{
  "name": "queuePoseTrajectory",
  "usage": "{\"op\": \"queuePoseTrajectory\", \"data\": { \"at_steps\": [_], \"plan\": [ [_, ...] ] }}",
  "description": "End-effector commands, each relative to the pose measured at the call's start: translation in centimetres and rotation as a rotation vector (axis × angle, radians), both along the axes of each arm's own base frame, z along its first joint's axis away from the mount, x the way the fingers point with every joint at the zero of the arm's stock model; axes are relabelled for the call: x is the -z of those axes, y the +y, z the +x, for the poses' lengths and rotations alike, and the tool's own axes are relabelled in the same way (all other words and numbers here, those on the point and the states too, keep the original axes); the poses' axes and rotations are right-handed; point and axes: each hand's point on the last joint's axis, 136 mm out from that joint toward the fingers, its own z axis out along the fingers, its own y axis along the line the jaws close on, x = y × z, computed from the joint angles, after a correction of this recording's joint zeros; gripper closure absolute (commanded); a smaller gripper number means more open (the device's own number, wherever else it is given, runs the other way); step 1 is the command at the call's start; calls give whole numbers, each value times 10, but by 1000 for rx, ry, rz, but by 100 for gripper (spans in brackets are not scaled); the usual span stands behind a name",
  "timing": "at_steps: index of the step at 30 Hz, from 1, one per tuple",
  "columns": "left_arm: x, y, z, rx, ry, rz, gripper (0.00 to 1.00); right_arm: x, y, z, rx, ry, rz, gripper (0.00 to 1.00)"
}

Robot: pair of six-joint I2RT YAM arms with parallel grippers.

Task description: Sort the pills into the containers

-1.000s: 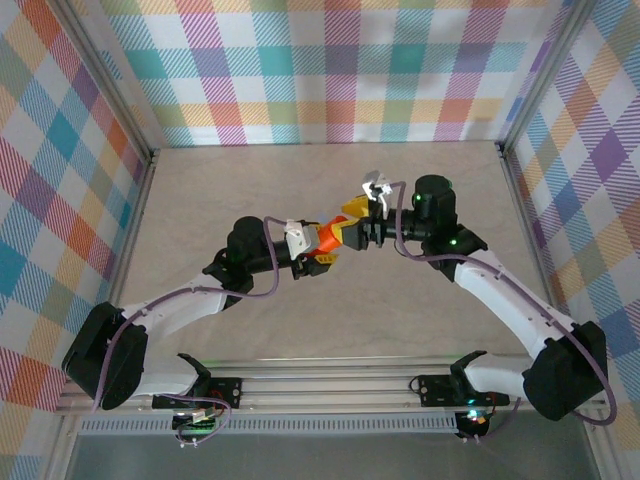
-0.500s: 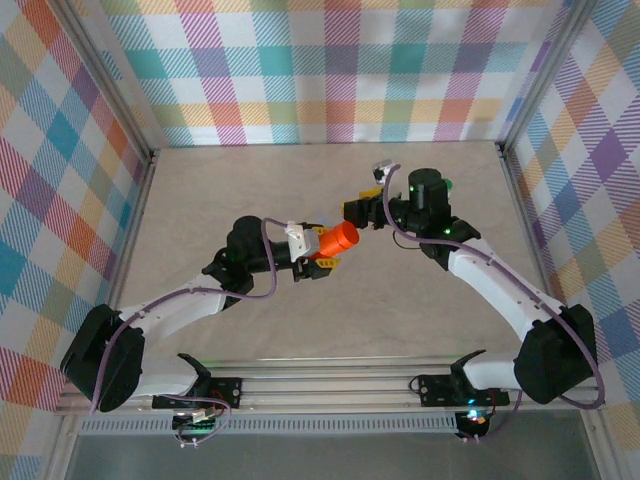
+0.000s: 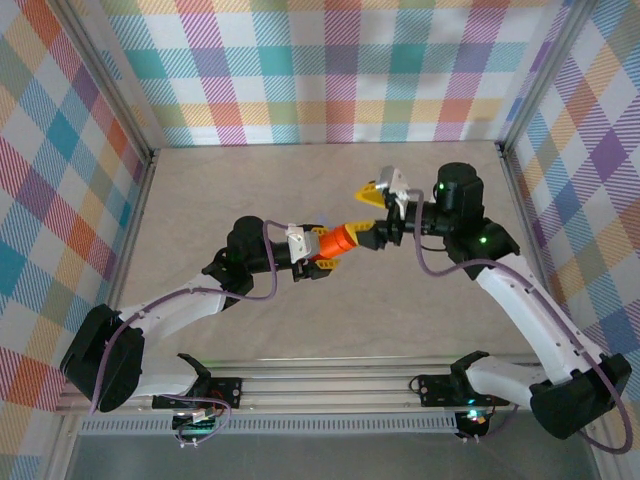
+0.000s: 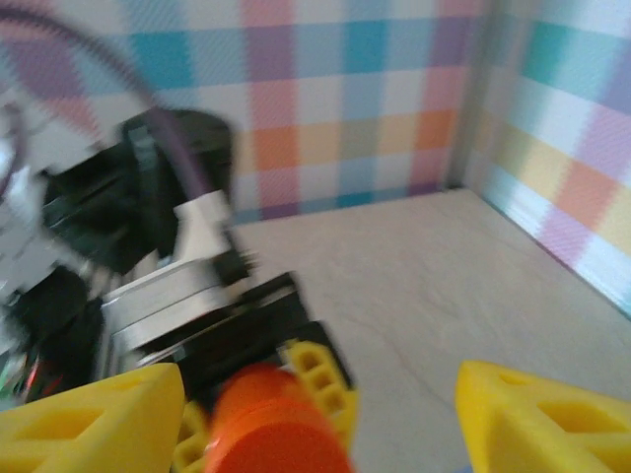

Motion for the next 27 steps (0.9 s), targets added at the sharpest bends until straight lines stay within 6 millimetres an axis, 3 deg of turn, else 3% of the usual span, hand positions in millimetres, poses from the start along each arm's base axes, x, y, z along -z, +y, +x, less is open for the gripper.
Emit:
{"op": "queuePoseTrajectory", "data": {
  "at_steps": [1,11,22,25,27],
  "plan": [
    [-25,1,-6,26,-79,-24,100,10,0,-56,-320,-215,-31,29],
    [-21,0,-15,75,-71,9,100,34,-2,-41,-343,-363,-186,29],
    [-22,-2,-18,107,-62,7,100,51,5,-20,-326,-329,-307,30],
    [-21,-3,-18,108,-61,10,100,54,8,-19,-337,-308,-327,36],
    [-21,-3,-18,107,-63,11,100,54,10,-20,-348,-290,-329,47]
  ]
}}
